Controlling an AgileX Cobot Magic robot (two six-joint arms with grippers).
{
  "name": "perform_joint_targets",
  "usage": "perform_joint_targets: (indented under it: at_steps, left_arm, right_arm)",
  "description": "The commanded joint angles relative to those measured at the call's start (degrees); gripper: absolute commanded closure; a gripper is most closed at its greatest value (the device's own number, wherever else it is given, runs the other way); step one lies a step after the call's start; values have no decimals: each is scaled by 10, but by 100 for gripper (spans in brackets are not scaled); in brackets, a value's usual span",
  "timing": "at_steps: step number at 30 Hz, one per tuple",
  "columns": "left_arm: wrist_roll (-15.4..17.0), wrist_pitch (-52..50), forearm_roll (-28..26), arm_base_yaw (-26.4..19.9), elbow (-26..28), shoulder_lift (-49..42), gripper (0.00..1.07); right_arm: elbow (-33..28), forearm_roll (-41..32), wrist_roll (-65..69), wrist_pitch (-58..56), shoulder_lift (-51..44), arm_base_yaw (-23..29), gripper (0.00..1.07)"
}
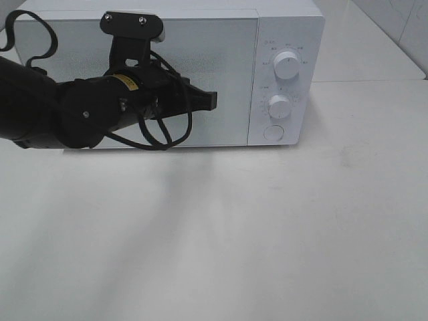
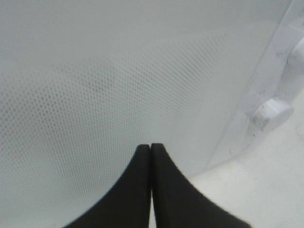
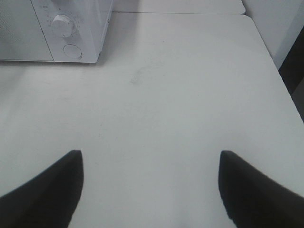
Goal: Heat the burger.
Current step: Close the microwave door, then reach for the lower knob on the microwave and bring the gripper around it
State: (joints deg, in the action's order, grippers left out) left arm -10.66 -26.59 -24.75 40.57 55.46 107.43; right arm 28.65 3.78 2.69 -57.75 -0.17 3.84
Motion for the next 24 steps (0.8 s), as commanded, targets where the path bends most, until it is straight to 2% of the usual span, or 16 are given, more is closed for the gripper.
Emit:
perform_joint_targets:
  at_steps: [1, 2, 4, 5, 6, 7, 8, 9, 10, 11, 12, 15, 18, 20, 23, 24]
  left_arm:
    - [-2, 76, -1, 2, -20, -44, 107]
    - [-2, 76, -1, 2, -20, -44, 107]
    - [-2, 141, -1, 2, -26, -65, 97]
    - [-2, 141, -1, 2, -26, -65, 97]
    - [-2, 191, -1, 2, -27, -77, 78]
    - [-2, 191, -1, 2, -27, -77, 78]
    - [-2, 245, 2, 2, -27, -88, 49]
    - [-1, 270, 2, 1, -27, -93, 36]
    - [-1, 270, 2, 1, -27, -93, 36]
    - [-1, 316, 3, -1, -27, -103, 9]
    - [-1, 363, 9, -1, -27, -114, 6]
    - [-1, 378, 16, -1, -27, -118, 6]
    - [-1, 433, 34, -1, -27, -133, 6]
    - [1, 511, 64, -1, -27, -155, 6]
    - [2, 533, 69, -1, -27, -162, 6]
    - [3, 571, 75, -1, -27, -173, 6]
  right_arm:
    - [-1, -1, -6, 6, -17, -5, 31]
    - [-1, -1, -6, 6, -17, -5, 31]
    - [-1, -1, -6, 6, -17, -5, 31]
    - [-1, -1, -6, 6, -17, -5, 31]
    - [-1, -1, -6, 6, -17, -5, 31]
    - [-1, -1, -6, 6, -17, -5, 31]
    - [-1, -1, -6, 6, -17, -5, 31]
    - [-1, -1, -6, 6, -17, -5, 31]
    - [-1, -1, -6, 6, -17, -5, 31]
    - [-1, -1, -6, 6, -17, -5, 31]
    - [-1, -1, -6, 6, -17, -5, 31]
    - [-1, -1, -6, 6, -17, -5, 31]
    - [-1, -1, -6, 6, -17, -5, 31]
    - [-1, -1, -6, 6, -17, -5, 31]
    - [-1, -1, -6, 6, -17, -5, 31]
    - [-1, -1, -6, 6, -17, -5, 31]
